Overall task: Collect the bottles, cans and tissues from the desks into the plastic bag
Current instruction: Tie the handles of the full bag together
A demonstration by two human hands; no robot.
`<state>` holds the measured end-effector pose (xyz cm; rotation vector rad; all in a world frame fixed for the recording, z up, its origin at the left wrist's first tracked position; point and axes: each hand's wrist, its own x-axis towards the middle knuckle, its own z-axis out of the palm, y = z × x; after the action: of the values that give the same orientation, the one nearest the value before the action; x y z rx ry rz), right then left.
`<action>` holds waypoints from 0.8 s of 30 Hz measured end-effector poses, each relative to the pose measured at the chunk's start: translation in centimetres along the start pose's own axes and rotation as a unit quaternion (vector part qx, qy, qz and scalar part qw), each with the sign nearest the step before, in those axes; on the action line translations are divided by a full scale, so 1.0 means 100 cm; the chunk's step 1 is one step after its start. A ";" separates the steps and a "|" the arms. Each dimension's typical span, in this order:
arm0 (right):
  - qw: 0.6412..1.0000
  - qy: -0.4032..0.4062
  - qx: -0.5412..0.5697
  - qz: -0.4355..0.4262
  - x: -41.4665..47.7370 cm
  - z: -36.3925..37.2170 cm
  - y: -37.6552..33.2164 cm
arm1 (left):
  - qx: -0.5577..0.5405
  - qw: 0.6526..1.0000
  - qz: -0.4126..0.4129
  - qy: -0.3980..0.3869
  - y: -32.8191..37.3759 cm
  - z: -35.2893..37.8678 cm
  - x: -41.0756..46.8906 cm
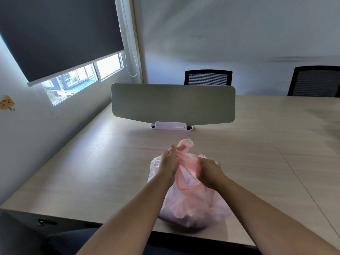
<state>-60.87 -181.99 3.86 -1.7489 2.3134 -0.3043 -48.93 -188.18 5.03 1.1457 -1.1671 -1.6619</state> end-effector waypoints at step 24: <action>0.969 -0.114 0.217 -0.042 -0.014 -0.010 -0.005 | -0.016 1.000 -0.009 -0.015 0.004 -0.013 -0.013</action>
<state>-60.33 -180.80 5.09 -1.5676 1.8453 -0.5458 -47.24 -187.38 5.51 1.1179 -1.1491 -1.7097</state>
